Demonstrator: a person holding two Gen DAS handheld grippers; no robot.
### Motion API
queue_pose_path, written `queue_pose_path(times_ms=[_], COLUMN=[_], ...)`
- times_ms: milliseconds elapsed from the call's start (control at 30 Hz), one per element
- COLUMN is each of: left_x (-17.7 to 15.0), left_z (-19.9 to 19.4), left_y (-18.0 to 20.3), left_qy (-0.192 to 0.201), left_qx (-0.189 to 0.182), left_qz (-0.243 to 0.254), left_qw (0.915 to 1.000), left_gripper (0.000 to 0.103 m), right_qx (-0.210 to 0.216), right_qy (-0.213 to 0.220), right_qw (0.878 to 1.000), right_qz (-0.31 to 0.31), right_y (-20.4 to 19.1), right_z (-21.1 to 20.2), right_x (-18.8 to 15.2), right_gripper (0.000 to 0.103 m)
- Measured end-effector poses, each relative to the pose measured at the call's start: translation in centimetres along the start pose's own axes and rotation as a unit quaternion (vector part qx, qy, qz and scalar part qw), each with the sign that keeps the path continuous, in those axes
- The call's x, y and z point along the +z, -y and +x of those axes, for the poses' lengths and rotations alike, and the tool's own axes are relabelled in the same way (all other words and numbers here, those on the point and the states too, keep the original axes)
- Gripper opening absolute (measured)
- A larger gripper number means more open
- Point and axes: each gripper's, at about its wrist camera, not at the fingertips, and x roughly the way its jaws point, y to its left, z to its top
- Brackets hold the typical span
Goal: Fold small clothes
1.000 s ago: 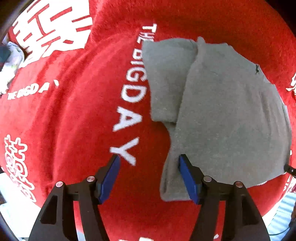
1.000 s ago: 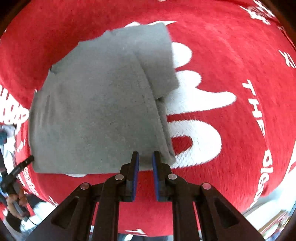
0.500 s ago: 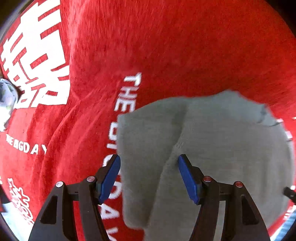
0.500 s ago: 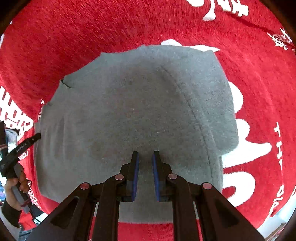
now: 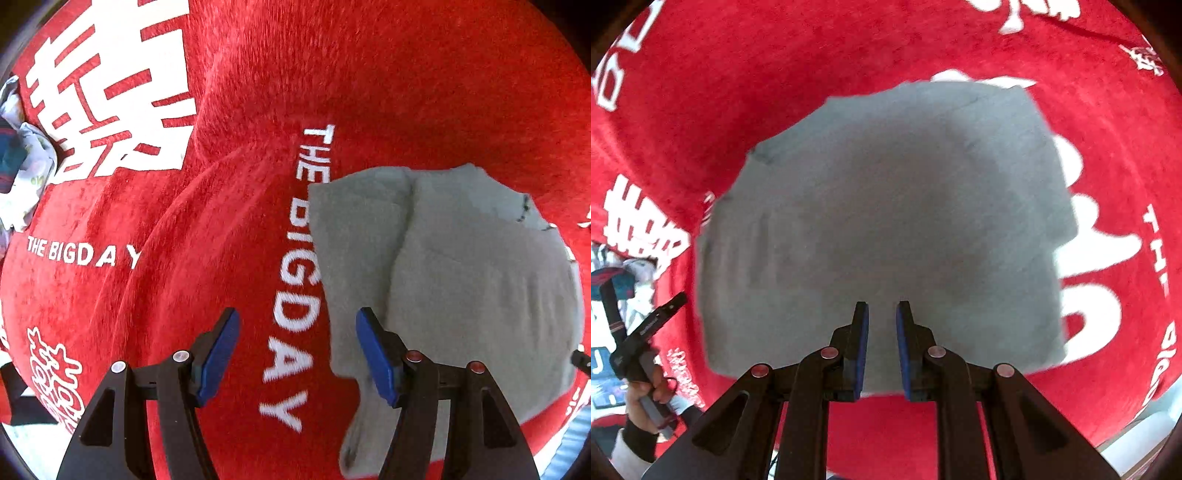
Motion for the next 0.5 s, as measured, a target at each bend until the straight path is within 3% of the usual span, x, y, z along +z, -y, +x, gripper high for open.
queue_pose_path(times_ms=[33, 67, 100, 233, 433, 467, 500], left_x=[-0.2, -0.5, -0.7, -1.3, -1.1, -0.9, -1.0], left_z=[-0.3, -0.8, -1.1, -2.2, -1.0, -0.3, 0.0], left_y=[0.0, 0.0, -0.2, 0.0, -1.7, -2.1, -2.3], left_qy=[0.000, 0.005, 0.014, 0.028, -0.001, -0.013, -0.017], left_qx=[-0.004, -0.005, -0.005, 0.007, 0.015, 0.022, 0.029], left_qz=[-0.004, -0.008, -0.011, -0.008, -0.052, -0.058, -0.058], left_qw=[1.0000, 0.9999, 0.9998, 0.9995, 0.9985, 0.9980, 0.9977], left_gripper=[0.076, 0.098, 0.103, 0.103, 0.103, 0.103, 0.103], right_qx=[0.010, 0.018, 0.028, 0.076, 0.160, 0.170, 0.178], right_qy=[-0.005, -0.008, -0.012, -0.039, -0.083, -0.087, -0.089], right_qw=[1.000, 1.000, 1.000, 0.996, 0.983, 0.981, 0.980], right_qz=[0.002, 0.002, 0.001, -0.007, -0.023, -0.025, -0.030], right_y=[-0.6, -1.1, -1.8, -4.7, -11.0, -12.2, -13.4], right_z=[0.2, 0.3, 0.5, 2.2, 6.6, 7.5, 8.4], right_x=[-0.5, -0.9, -1.3, -2.7, -4.9, -5.1, -5.3], right_gripper=[0.038, 0.056, 0.064, 0.068, 0.068, 0.066, 0.050])
